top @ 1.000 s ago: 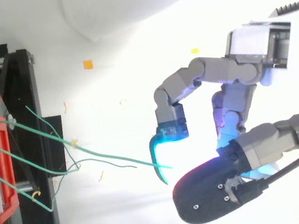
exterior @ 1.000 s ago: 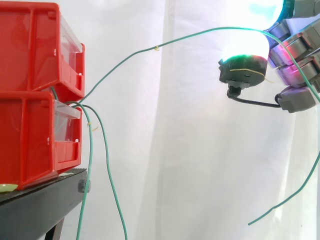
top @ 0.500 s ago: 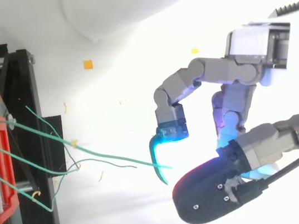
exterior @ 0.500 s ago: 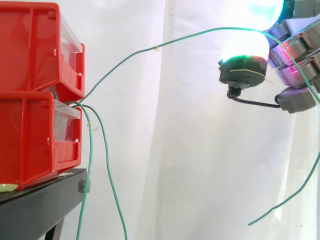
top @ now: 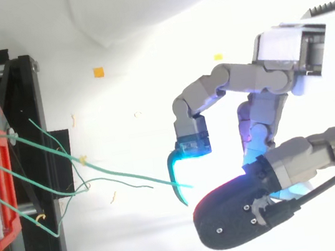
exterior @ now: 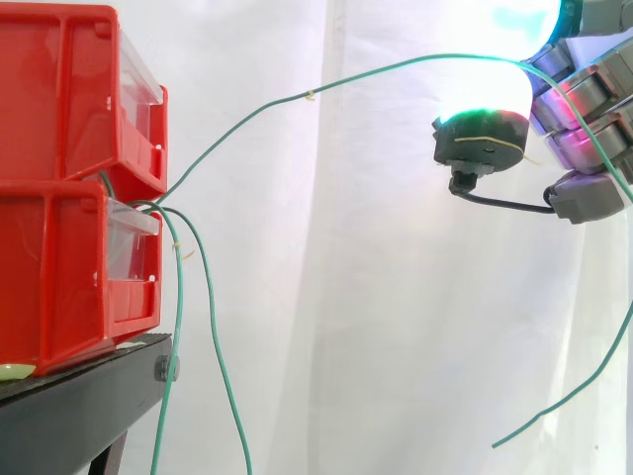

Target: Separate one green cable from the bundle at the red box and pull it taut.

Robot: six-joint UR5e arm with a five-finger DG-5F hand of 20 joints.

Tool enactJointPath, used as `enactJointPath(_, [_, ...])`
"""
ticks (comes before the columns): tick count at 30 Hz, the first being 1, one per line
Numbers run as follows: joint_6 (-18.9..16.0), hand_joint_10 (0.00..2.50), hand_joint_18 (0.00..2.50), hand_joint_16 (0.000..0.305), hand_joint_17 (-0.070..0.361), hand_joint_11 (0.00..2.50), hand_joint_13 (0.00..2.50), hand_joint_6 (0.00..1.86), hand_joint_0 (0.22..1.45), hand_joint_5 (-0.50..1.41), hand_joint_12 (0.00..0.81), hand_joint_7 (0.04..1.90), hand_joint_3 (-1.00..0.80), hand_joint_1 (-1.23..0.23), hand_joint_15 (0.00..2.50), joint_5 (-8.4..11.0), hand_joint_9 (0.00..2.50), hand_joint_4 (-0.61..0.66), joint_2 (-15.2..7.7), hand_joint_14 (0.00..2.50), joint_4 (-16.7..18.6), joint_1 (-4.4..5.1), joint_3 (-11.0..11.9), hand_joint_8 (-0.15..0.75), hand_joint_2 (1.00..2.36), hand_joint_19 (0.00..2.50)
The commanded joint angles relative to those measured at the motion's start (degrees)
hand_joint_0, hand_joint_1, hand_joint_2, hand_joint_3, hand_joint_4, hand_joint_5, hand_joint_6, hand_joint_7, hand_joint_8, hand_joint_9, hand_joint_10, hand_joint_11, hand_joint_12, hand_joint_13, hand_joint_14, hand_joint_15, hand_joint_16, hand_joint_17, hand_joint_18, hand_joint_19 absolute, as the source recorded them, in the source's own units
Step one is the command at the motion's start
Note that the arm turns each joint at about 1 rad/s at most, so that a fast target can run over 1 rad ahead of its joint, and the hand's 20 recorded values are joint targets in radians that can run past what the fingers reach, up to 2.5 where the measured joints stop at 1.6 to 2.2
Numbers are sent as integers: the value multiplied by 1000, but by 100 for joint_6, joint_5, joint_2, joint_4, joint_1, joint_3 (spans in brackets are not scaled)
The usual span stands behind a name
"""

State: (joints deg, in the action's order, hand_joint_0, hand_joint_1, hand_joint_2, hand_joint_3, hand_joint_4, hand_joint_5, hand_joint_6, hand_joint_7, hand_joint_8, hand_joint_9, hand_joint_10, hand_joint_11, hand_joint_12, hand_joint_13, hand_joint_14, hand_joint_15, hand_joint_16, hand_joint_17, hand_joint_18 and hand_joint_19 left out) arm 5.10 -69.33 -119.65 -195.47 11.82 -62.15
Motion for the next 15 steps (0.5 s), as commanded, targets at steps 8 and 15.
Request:
enactJointPath(8, [0, 14, 873, 26, 59, 1646, 1306, 772, 707, -30, 193, 1131, -500, -553, 1783, 7, 1436, 303, -6, 0, 0, 13, 1, 134, 1000, 805])
enactJointPath(15, [0, 17, 1091, 45, 101, 1645, 1296, 783, 696, -35, 197, 1106, -500, -540, 1750, -1, 1417, 294, 3, 8, 0, 13, 1, 124, 1000, 569])
